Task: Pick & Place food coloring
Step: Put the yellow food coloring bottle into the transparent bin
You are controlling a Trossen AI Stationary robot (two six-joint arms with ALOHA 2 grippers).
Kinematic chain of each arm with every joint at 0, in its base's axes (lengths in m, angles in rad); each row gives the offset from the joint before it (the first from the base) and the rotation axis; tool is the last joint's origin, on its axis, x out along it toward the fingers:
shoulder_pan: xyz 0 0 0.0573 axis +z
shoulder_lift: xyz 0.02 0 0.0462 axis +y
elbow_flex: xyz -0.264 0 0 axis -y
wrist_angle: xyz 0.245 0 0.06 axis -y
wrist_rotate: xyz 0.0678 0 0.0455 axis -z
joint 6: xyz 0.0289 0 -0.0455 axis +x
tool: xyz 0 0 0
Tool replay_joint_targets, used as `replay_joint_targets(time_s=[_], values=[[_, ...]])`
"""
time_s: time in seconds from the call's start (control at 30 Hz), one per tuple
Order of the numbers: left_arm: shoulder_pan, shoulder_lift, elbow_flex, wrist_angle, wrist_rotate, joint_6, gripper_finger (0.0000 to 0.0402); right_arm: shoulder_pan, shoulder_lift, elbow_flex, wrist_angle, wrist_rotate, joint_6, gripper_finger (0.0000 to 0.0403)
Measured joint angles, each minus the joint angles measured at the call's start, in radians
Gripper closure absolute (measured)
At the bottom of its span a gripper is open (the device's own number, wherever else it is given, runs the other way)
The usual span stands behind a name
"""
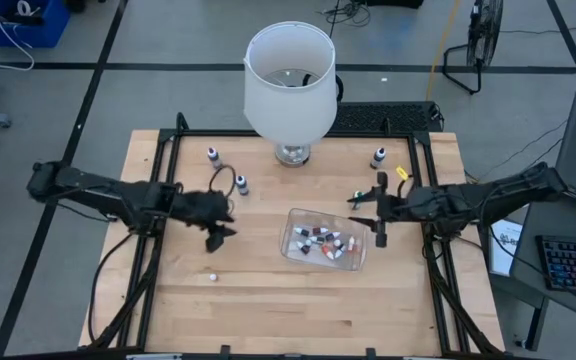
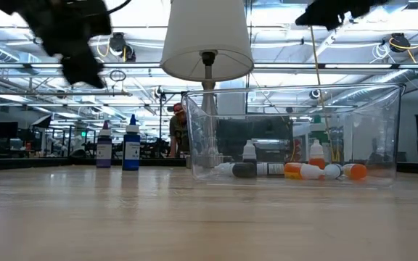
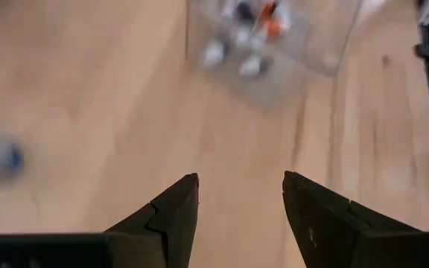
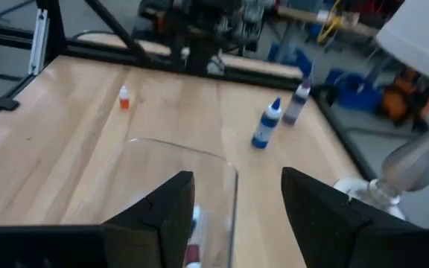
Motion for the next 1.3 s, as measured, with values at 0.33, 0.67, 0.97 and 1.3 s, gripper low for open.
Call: replay_joint_targets(time_s=[0.33,0.67,0.97,1.3], values=[[-0.278,0.218,0.148,-0.369,-0.001,-0.415,0.0232,0.000,-0.062,-0.156,0.139,0.000,-0.068,0.0211],[-0.398,0.521,0.373,-0.422,0.133,-0.631,0.0283,0.001,-0.065,-0.197,0.138,-0.023,-0.080,0.0210],[-0.434,0.601,0.376,-0.571,0.130,-0.853,0.0270,0.002,-0.065,-0.199,0.164,-0.106,-0.123,0.0207],[-0.457,0.603,0.366,-0.525,0.088,-0.852,0.0212,0.002,-0.065,-0.199,0.160,-0.106,-0.128,0.0207]])
